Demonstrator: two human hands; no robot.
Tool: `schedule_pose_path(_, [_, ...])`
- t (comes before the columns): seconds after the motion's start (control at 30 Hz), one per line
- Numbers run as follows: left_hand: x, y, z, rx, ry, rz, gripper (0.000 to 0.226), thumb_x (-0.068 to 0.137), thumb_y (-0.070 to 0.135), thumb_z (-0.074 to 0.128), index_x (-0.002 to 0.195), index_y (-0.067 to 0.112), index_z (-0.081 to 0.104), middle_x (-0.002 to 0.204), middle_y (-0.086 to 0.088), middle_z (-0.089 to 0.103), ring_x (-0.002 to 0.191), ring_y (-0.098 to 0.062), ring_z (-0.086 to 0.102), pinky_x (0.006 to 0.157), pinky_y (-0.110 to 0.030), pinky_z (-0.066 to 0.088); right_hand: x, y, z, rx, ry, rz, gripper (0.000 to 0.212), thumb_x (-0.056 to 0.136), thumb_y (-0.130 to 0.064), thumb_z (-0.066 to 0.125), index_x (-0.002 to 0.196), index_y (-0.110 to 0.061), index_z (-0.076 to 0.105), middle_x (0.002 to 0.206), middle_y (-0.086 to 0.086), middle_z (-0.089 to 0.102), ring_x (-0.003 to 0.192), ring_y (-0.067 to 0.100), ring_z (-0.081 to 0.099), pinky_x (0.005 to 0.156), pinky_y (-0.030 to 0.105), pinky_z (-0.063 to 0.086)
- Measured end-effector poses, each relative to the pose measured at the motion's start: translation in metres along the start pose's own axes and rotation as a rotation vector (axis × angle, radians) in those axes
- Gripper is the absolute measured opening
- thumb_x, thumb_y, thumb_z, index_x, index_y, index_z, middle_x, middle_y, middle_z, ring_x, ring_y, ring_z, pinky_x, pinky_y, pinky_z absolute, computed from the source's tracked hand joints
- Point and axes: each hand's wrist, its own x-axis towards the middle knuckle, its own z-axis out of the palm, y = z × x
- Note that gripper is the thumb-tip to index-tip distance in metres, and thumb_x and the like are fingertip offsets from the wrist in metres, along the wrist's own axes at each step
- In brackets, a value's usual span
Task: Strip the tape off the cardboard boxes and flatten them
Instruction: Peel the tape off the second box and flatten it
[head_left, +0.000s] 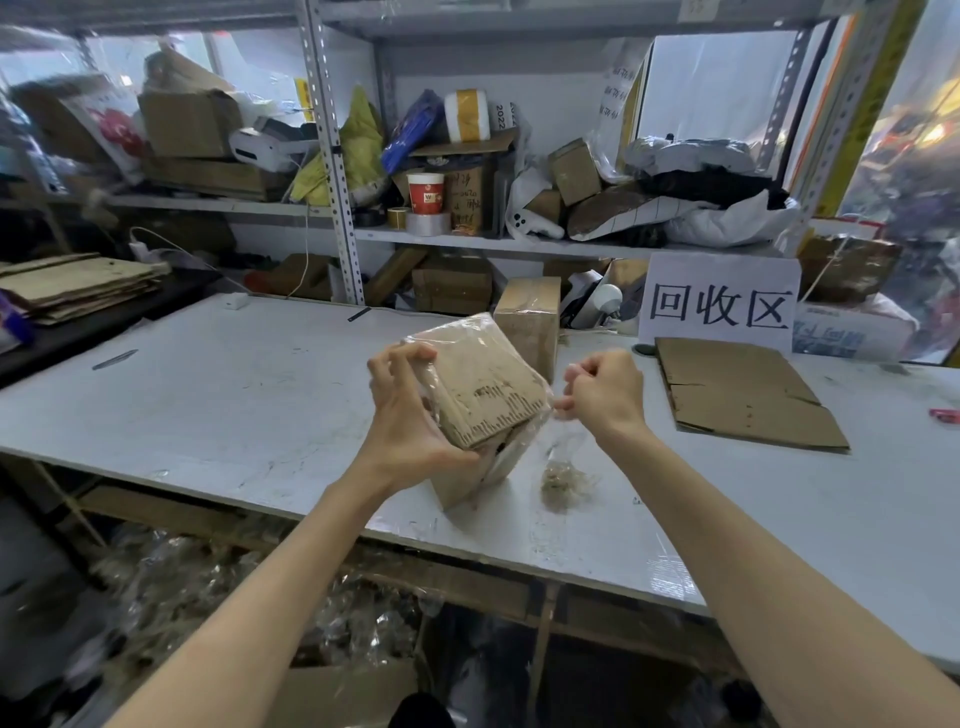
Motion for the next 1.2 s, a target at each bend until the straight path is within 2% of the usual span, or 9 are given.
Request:
schedule_pose_path(0.1, [0.004,-0.003,-0.003,-0.036,-0.006,-0.026,0.101,0.038,0.044,0.081,0.120,0.022,0.027,0.129,-0.002,0.021,0.132,-0.022,0.027,0.100,-0.040,0.051,-0.006,0.010,0.002,0.020,-0.053,0.050,0.024,0.093,-0.006,0.053,0.073,0.003,0.061,0.070,0.015,0.063,0.048,0.011,0.062,0.051,0.028,0.056])
schedule_pose_path(0.23, [0.010,0.000,0.008,0.036,0.046,-0.050,0.100,0.040,0.042,0.086,0.119,0.022,0.028,0.130,-0.003,0.022,0.127,-0.018,0.026,0.105,-0.032,0.044,-0.010,-0.009,0.011,0.073,-0.149,-0.016,0.045,0.087,-0.050,0.058,0.079,-0.006,0.060,0.080,0.011,0.069,0.072,0.025,0.067,0.064,0.041,0.056])
schedule_pose_path(0.33, [0.012,-0.006,0.011,0.082,0.084,-0.045,0.101,0.047,0.026,0.095,0.124,0.015,0.032,0.132,-0.007,0.023,0.124,-0.020,0.027,0.103,-0.033,0.044,-0.015,-0.011,0.010,-0.011,-0.115,-0.148,0.023,0.077,-0.029,0.078,0.081,-0.009,0.067,0.077,0.005,0.070,0.071,0.021,0.068,0.065,0.038,0.058])
schedule_pose_path(0.43, [0.012,-0.009,0.011,0.058,0.077,-0.033,0.102,0.045,0.028,0.095,0.124,0.019,0.031,0.130,-0.004,0.024,0.126,-0.020,0.030,0.104,-0.029,0.042,-0.014,-0.006,0.008,0.110,-0.079,-0.125,0.005,0.077,-0.003,0.076,0.078,-0.006,0.073,0.071,0.010,0.071,0.059,0.018,0.069,0.059,0.034,0.060])
schedule_pose_path(0.63, [0.020,-0.011,-0.010,-0.169,-0.044,-0.163,0.096,0.042,0.024,0.085,0.127,0.021,0.041,0.131,-0.006,0.033,0.118,-0.001,0.041,0.098,-0.036,0.052,0.000,0.001,-0.004,0.265,-0.256,-0.124,0.028,0.078,0.018,0.060,0.070,-0.006,0.071,0.067,0.018,0.068,0.042,0.015,0.059,0.044,0.024,0.052])
schedule_pose_path(0.73, [0.021,-0.016,-0.021,-0.262,-0.163,-0.194,0.085,0.046,0.014,0.080,0.121,0.028,0.043,0.136,-0.005,0.036,0.131,-0.018,0.039,0.091,-0.034,0.056,-0.002,0.009,-0.002,0.388,-0.363,-0.050,0.021,0.081,0.020,0.055,0.078,0.004,0.069,0.070,0.018,0.065,0.043,0.015,0.054,0.043,0.022,0.049])
schedule_pose_path(0.9, [0.017,-0.020,-0.030,-0.293,-0.191,-0.239,0.081,0.047,0.010,0.076,0.116,0.032,0.040,0.136,-0.004,0.033,0.133,-0.021,0.034,0.087,-0.028,0.055,-0.001,0.006,0.015,0.465,-0.440,0.228,0.023,0.089,0.012,0.051,0.075,0.002,0.066,0.065,0.013,0.061,0.044,0.011,0.052,0.042,0.018,0.044])
schedule_pose_path(1.07, [0.014,-0.020,-0.035,-0.324,-0.217,-0.257,0.080,0.047,0.010,0.078,0.114,0.035,0.042,0.137,-0.002,0.035,0.134,-0.022,0.034,0.086,-0.029,0.055,-0.001,0.004,0.027,0.238,-0.257,0.176,0.026,0.088,0.008,0.052,0.067,0.000,0.065,0.060,0.012,0.059,0.044,0.011,0.051,0.043,0.021,0.044])
schedule_pose_path(1.2, [0.011,-0.023,-0.034,-0.351,-0.180,-0.296,0.085,0.052,0.013,0.077,0.126,0.032,0.042,0.141,-0.002,0.036,0.134,-0.020,0.035,0.090,-0.029,0.053,-0.001,-0.008,0.028,0.291,-0.241,0.174,0.023,0.087,0.005,0.052,0.069,-0.001,0.065,0.067,0.014,0.063,0.053,0.019,0.053,0.050,0.026,0.045])
